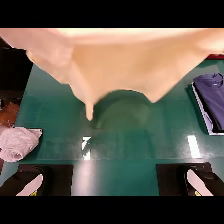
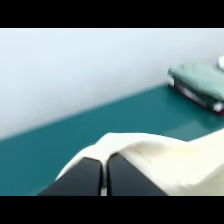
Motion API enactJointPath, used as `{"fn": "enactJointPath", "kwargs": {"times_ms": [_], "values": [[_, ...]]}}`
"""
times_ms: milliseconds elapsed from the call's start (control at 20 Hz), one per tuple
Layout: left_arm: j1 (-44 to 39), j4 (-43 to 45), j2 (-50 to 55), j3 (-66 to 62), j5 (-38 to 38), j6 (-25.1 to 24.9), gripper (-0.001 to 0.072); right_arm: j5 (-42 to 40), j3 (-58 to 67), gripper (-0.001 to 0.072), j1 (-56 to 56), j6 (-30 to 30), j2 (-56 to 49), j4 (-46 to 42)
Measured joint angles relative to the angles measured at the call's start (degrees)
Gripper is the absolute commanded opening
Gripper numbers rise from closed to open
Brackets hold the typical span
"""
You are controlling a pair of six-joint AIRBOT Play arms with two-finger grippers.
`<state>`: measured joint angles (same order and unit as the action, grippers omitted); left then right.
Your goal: Fold the shirts.
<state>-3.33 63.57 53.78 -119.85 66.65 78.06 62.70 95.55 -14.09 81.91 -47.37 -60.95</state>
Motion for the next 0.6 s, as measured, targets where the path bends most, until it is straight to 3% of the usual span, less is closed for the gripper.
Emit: {"fn": "enactJointPath", "kwargs": {"times_ms": [350,600], "values": [[0.02,-1.14,-7.41,-5.03,-6.43,1.22,0.0023,4.83,17.55,0.0013,-11.63,1.95,3.76,-0.04],[0.00,5.25,-8.22,1.57,-0.50,3.85,0.0024,18.82,23.71,0.0014,-16.20,7.21,-4.13,0.15]]}}
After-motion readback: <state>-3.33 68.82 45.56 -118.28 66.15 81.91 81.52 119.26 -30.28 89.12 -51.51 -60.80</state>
